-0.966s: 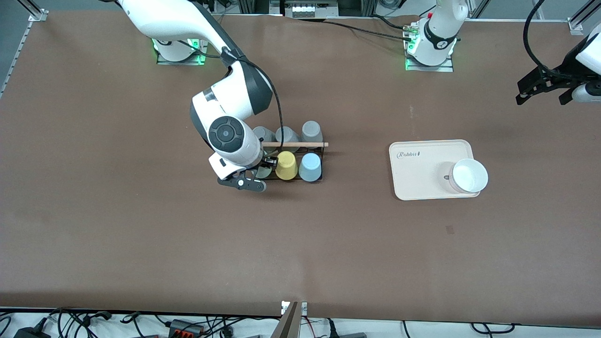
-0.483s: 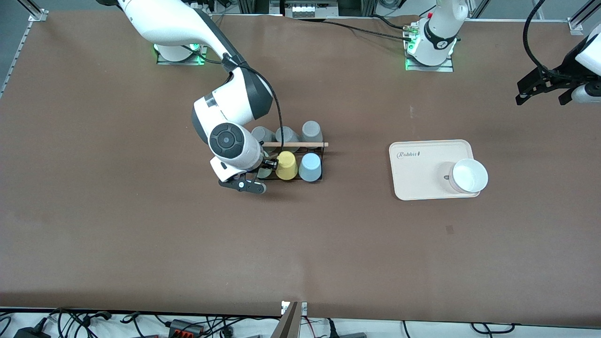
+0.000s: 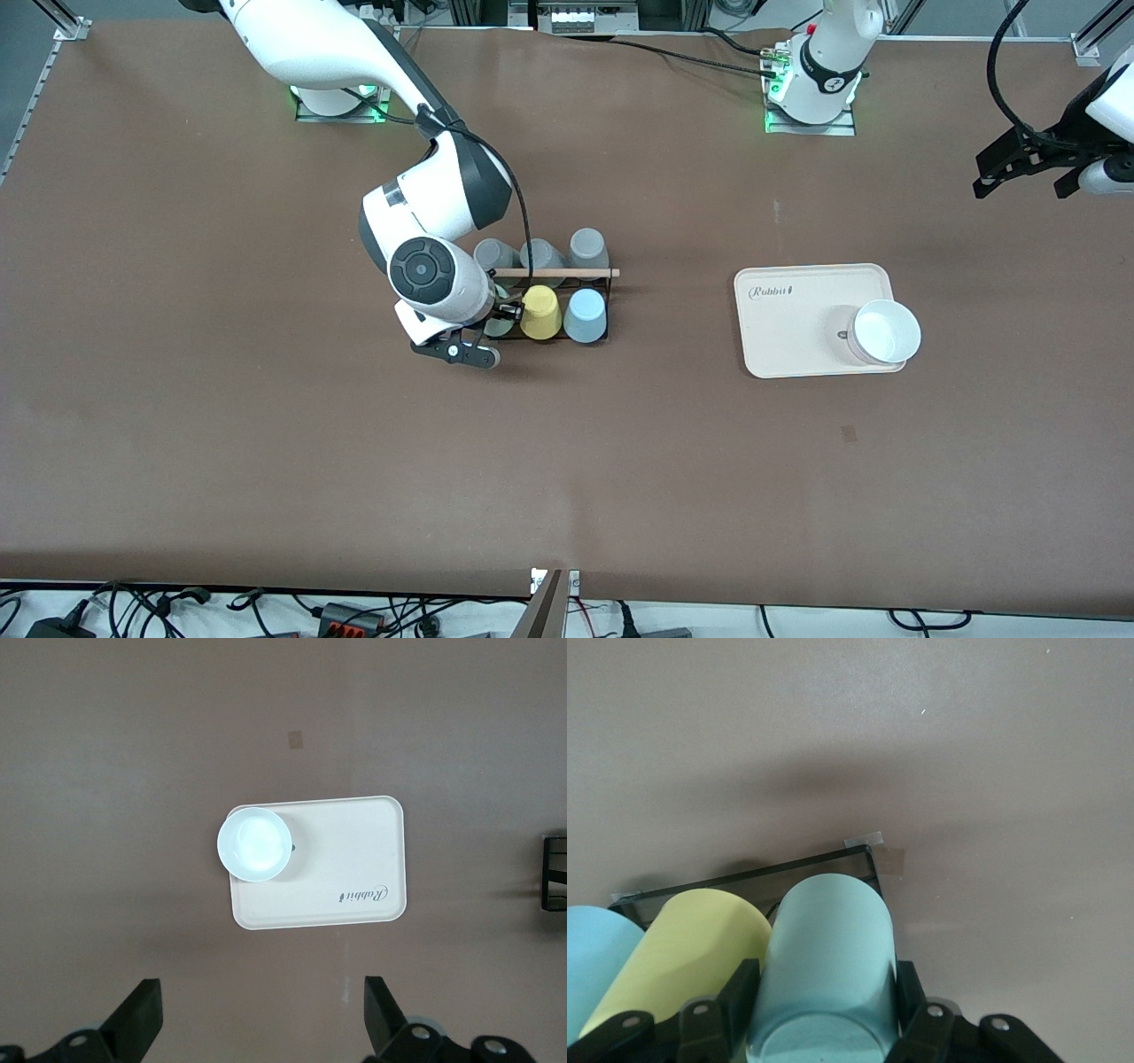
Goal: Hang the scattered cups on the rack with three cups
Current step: 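Open the right gripper and withdraw it from the rack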
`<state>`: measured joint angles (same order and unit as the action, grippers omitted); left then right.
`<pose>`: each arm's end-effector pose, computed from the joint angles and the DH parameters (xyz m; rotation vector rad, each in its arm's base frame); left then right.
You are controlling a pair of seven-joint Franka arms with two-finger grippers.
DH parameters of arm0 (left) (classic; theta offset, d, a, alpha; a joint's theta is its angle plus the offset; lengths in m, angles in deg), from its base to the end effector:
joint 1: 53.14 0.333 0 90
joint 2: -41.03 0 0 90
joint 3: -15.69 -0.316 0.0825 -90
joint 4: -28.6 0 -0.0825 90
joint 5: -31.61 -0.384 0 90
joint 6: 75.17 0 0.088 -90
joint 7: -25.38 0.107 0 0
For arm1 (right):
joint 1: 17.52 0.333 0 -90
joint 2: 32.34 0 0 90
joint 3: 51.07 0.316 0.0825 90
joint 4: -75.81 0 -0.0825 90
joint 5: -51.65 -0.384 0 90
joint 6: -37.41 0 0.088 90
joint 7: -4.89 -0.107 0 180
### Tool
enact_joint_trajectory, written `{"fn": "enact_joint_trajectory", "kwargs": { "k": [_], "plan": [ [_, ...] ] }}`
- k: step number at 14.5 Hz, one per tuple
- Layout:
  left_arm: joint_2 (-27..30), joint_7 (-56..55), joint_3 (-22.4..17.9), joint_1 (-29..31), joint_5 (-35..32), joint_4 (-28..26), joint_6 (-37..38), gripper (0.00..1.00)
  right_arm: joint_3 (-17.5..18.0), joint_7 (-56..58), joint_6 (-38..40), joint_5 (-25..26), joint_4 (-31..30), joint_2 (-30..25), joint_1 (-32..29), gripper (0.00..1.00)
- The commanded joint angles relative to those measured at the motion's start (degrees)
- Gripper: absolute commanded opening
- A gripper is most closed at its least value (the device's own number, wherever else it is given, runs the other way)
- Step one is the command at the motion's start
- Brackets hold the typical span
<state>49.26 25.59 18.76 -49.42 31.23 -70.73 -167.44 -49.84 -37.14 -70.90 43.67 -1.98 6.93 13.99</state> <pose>0.5121 0.0045 0.6274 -3.1270 -0.0124 -0.0314 0.5971 0.3924 0.3059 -3.0853 0.3406 0.3234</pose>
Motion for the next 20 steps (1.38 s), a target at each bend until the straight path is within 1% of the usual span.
{"fn": "enact_joint_trajectory", "kwargs": {
  "k": [1,10,11,12,13,14,17,20],
  "plan": [
    [-0.33,1.02,0.0,0.06,0.82,0.98,0.77,1.0,0.09,-0.6,0.29,-0.9,1.94,1.33,-0.13,0.21],
    [-0.33,1.02,0.0,0.06,0.82,0.98,0.69,1.0,0.09,-0.69,-0.41,-1.6,1.94,1.69,-0.05,0.22],
    [-0.41,1.02,0.0,0.06,0.82,0.98,0.68,1.0,0.09,-0.6,-0.41,-2.04,1.94,1.86,-0.05,0.27],
    [-0.41,1.02,0.0,0.06,0.82,0.89,0.6,1.0,0.09,-0.6,-0.41,-2.13,1.94,1.86,-0.05,0.48],
    [-0.41,1.11,0.0,0.06,0.82,0.89,0.6,1.0,0.09,-0.77,-0.41,-2.05,1.94,1.86,-0.13,0.93],
    [-0.41,1.11,0.0,0.14,0.82,0.89,0.6,1.0,0.0,-0.86,-0.24,-2.05,2.03,1.69,-0.13,1.0],
    [-0.68,1.11,-0.08,0.15,0.82,0.89,0.6,1.0,-0.44,-1.13,0.55,-1.96,3.17,0.9,-0.22,1.0],
    [-0.68,1.11,0.0,0.15,0.82,0.89,0.6,1.0,-0.62,-1.04,3.27,-1.96,5.62,-0.42,-1.97,1.0]
  ]
}}
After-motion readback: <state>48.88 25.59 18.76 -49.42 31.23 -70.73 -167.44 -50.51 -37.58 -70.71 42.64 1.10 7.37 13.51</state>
